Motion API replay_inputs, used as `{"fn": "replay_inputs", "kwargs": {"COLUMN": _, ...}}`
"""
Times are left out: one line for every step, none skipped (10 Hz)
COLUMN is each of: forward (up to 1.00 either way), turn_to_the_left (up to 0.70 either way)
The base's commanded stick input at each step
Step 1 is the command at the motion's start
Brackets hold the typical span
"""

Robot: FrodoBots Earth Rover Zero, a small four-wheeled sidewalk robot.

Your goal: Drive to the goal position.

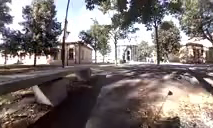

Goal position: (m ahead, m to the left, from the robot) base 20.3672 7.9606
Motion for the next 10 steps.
{"fn": "replay_inputs", "kwargs": {"forward": 0.70, "turn_to_the_left": 0.00}}
{"fn": "replay_inputs", "kwargs": {"forward": 0.70, "turn_to_the_left": 0.00}}
{"fn": "replay_inputs", "kwargs": {"forward": 0.70, "turn_to_the_left": 0.00}}
{"fn": "replay_inputs", "kwargs": {"forward": 0.70, "turn_to_the_left": 0.00}}
{"fn": "replay_inputs", "kwargs": {"forward": 0.70, "turn_to_the_left": 0.00}}
{"fn": "replay_inputs", "kwargs": {"forward": 0.70, "turn_to_the_left": 0.00}}
{"fn": "replay_inputs", "kwargs": {"forward": 0.70, "turn_to_the_left": 0.00}}
{"fn": "replay_inputs", "kwargs": {"forward": 0.70, "turn_to_the_left": 0.00}}
{"fn": "replay_inputs", "kwargs": {"forward": 0.70, "turn_to_the_left": 0.00}}
{"fn": "replay_inputs", "kwargs": {"forward": 0.70, "turn_to_the_left": 0.00}}
